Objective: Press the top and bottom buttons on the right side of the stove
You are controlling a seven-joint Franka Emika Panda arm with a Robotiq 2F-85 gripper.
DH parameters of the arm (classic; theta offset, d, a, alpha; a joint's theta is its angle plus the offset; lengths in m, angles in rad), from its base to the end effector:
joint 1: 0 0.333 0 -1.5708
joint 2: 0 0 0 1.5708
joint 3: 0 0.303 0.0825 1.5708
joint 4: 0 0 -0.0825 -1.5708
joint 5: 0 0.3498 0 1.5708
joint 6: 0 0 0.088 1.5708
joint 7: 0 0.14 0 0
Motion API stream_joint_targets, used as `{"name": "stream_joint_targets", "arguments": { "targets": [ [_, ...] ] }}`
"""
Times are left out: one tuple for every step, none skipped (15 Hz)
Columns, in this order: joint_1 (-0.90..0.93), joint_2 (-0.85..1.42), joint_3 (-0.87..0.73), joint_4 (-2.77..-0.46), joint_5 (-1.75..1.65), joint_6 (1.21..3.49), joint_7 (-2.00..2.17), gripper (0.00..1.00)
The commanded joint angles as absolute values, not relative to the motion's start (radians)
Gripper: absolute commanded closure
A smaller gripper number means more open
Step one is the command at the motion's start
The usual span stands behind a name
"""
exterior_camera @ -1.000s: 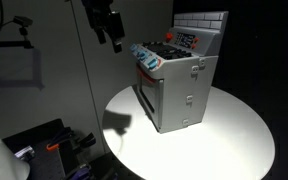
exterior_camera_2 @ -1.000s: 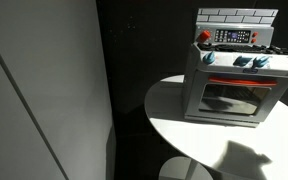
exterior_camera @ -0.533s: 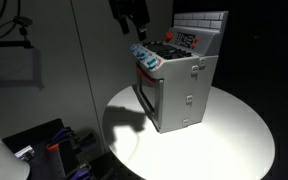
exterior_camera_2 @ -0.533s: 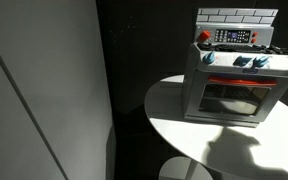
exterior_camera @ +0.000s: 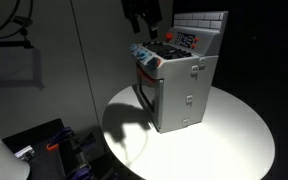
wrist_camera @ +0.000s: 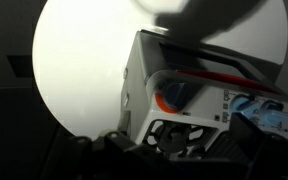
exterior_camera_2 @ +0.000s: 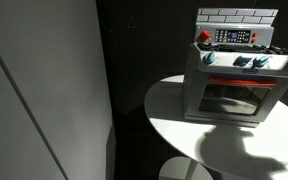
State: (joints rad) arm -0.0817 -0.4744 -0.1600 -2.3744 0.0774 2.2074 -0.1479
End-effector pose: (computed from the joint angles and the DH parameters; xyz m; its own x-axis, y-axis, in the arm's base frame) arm 0.4077 -0.1004 0.4963 0.9413 -0.1336 0.3100 -0.1072 -0.9891 -0.1008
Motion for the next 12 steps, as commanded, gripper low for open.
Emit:
{"name": "stream_joint_targets", "arguments": {
  "targets": [
    [-0.083, -0.474, -0.159, -2.372, 0.078, 2.205, -0.148, 0.0],
    [-0.083, -0.474, -0.159, -2.372, 0.078, 2.205, -0.148, 0.0],
    [-0.084, -0.474, -0.159, -2.372, 0.078, 2.205, -0.148, 0.0],
    [-0.084, -0.474, -0.159, -2.372, 0.078, 2.205, -0.148, 0.0],
    [-0.086, -0.467, -0.156, -2.367, 0.074, 2.214, -0.14, 0.0],
    [-0.087, -0.459, -0.155, -2.36, 0.074, 2.223, -0.136, 0.0],
    [-0.088, -0.45, -0.154, -2.352, 0.072, 2.231, -0.133, 0.0],
    [-0.088, -0.442, -0.155, -2.344, 0.073, 2.238, -0.132, 0.0],
    [-0.09, -0.429, -0.155, -2.333, 0.072, 2.25, -0.127, 0.0],
    [-0.091, -0.417, -0.155, -2.324, 0.071, 2.265, -0.122, 0.0],
    [-0.091, -0.403, -0.155, -2.313, 0.072, 2.281, -0.119, 0.0],
    [-0.092, -0.39, -0.154, -2.303, 0.071, 2.293, -0.113, 0.0]
  ]
}}
